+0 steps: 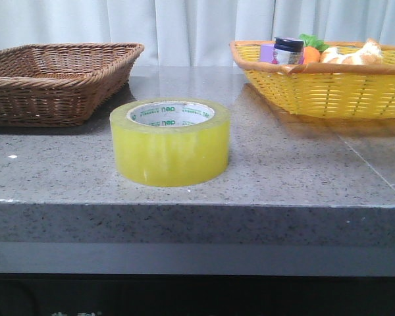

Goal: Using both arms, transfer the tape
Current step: 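Set the tape roll on the table and open the right gripper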

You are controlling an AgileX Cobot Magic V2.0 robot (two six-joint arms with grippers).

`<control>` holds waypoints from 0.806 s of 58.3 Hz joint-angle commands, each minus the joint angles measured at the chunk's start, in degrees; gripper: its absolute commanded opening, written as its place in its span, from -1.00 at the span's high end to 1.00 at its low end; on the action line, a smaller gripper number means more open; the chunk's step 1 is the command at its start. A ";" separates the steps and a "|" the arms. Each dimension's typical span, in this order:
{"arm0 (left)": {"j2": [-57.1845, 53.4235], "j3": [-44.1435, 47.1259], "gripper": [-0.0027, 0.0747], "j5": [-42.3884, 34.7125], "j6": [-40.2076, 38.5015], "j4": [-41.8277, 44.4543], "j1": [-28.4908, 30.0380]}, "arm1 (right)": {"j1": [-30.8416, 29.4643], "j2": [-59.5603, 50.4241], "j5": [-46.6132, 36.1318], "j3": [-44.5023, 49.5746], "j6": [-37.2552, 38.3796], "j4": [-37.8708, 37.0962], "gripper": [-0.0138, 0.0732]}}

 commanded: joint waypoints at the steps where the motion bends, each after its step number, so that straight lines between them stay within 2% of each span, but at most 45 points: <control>1: 0.53 -2.06 -0.39 -4.04 -0.66 -0.59 0.05 | -2.84 -5.15 -2.45 0.53 -0.11 -1.32 0.89; 9: 0.53 -2.06 -0.39 -4.04 -0.66 -0.59 0.05 | -5.69 -12.71 -2.34 7.23 -0.11 -4.37 0.89; 20: 0.53 -2.06 -0.39 -4.04 -0.66 -0.59 0.05 | -6.28 -24.26 -4.59 19.03 -0.11 -7.91 0.89; 39: 0.53 -2.06 -0.39 -4.04 -0.66 -0.59 0.05 | -6.28 -48.05 -12.82 40.84 0.02 -7.94 0.89; 47: 1.17 -2.73 -0.39 -2.21 0.85 -0.59 -0.18 | -6.28 -54.66 -15.60 45.44 0.02 -7.94 0.89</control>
